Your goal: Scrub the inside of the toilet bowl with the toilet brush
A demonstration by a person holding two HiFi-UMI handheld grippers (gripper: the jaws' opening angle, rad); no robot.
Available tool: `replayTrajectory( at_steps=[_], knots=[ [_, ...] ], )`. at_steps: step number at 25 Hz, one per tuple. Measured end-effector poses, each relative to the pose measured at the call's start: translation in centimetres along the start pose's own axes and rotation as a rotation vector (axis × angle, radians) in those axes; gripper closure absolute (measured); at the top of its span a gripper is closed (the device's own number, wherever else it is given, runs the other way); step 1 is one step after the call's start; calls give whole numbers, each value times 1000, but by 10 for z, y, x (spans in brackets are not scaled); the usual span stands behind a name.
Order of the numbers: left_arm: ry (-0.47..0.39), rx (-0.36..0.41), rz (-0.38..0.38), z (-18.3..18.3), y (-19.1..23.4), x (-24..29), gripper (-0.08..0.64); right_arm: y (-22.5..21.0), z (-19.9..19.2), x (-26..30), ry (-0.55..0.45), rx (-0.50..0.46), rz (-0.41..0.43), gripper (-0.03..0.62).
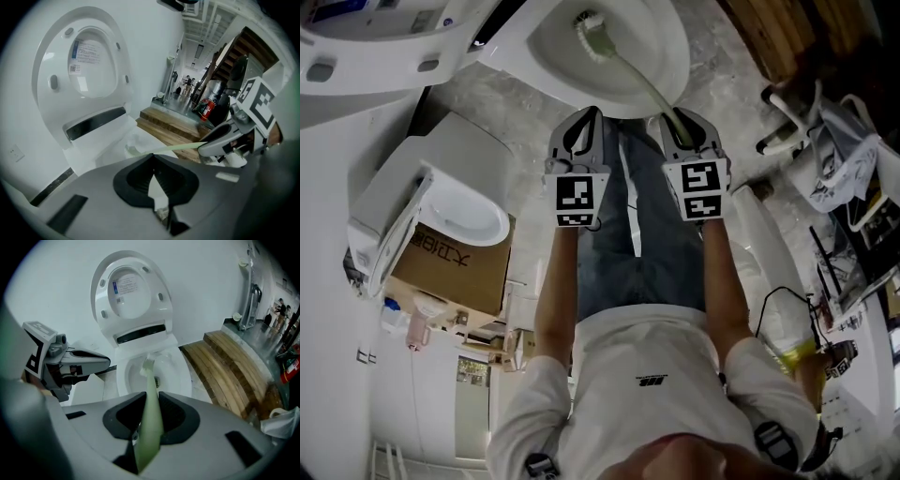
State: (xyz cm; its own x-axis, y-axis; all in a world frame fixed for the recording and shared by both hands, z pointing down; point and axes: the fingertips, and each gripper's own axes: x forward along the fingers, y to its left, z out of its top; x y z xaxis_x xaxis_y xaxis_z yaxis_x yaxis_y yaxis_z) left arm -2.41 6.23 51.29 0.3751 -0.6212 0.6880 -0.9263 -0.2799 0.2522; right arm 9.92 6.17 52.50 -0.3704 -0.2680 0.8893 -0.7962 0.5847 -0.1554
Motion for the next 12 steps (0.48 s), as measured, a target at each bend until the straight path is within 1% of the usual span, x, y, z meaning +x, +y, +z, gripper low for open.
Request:
replayTrajectory(
  at_steps=[6,12],
  knots=[
    [24,-6,-22,-13,-2,17,551,-3,-16,28,61,-41,18,517],
    [60,-20,-31,-27,0,33,551,-8,-32,53,131,-37,31,517]
  ],
)
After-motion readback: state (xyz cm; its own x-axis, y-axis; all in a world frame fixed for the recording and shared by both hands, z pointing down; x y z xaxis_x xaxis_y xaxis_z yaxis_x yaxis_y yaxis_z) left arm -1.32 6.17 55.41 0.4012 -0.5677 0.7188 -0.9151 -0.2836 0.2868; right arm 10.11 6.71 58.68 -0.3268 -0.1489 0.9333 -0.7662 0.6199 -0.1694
